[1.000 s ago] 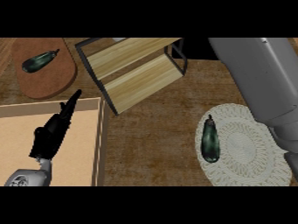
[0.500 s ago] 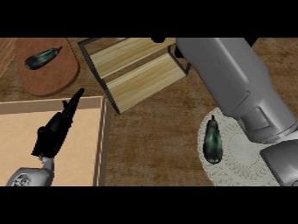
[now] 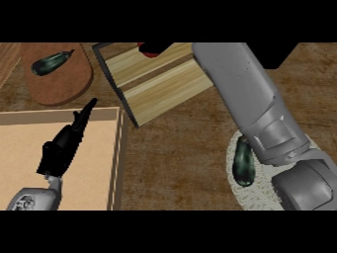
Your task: Pick the tomato from the placemat and place it in the tiered shelf
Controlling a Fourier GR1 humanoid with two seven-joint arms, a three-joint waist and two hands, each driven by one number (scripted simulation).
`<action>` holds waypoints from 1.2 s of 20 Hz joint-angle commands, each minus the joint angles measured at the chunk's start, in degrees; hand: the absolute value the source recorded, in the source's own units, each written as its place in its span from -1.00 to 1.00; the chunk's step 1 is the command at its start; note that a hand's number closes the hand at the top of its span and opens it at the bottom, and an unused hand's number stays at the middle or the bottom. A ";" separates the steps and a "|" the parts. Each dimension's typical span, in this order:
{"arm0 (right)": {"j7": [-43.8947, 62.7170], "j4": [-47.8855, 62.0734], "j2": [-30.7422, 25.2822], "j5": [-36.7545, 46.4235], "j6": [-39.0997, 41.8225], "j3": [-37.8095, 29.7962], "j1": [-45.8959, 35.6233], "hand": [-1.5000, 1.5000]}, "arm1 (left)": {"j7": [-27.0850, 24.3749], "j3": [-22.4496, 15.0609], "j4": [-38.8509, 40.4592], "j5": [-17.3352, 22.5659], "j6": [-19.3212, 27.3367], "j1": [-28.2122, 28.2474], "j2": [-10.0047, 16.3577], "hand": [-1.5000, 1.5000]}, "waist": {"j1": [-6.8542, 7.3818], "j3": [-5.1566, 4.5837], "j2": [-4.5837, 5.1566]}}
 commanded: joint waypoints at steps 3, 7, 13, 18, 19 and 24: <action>-7.14 1.71 -0.32 -8.80 -1.57 -9.29 -0.05 -1.00 | 4.22 -1.28 2.68 0.44 -0.53 1.75 -1.58 0.00 | -0.99 -0.55 0.16; -10.27 0.95 -0.78 -9.31 -12.23 -12.27 -2.06 -1.00 | 1.52 -1.29 3.38 -1.44 0.71 3.36 -1.27 0.00 | -1.26 -0.64 -0.06; -13.22 1.12 -9.34 -9.58 -20.59 -16.37 -0.92 -1.00 | 2.61 -0.27 2.76 0.25 -0.07 3.92 -1.38 0.00 | -2.41 -0.63 -0.17; -11.09 3.22 -17.52 -10.37 -19.53 -18.68 2.08 -1.00 | 1.49 1.30 4.11 0.88 -0.54 5.39 -0.49 0.00 | -3.84 -0.60 -0.70; -10.68 3.60 -19.16 -9.57 -17.97 -17.85 3.51 -1.00 | 0.62 0.12 3.41 -1.26 1.70 6.80 -1.73 0.00 | -4.31 -0.59 -1.04; -15.47 3.63 -27.54 -12.30 -5.00 -19.58 9.46 -1.00 | 0.37 0.90 3.59 -0.35 0.22 7.03 -0.78 0.00 | -4.89 -0.53 -1.14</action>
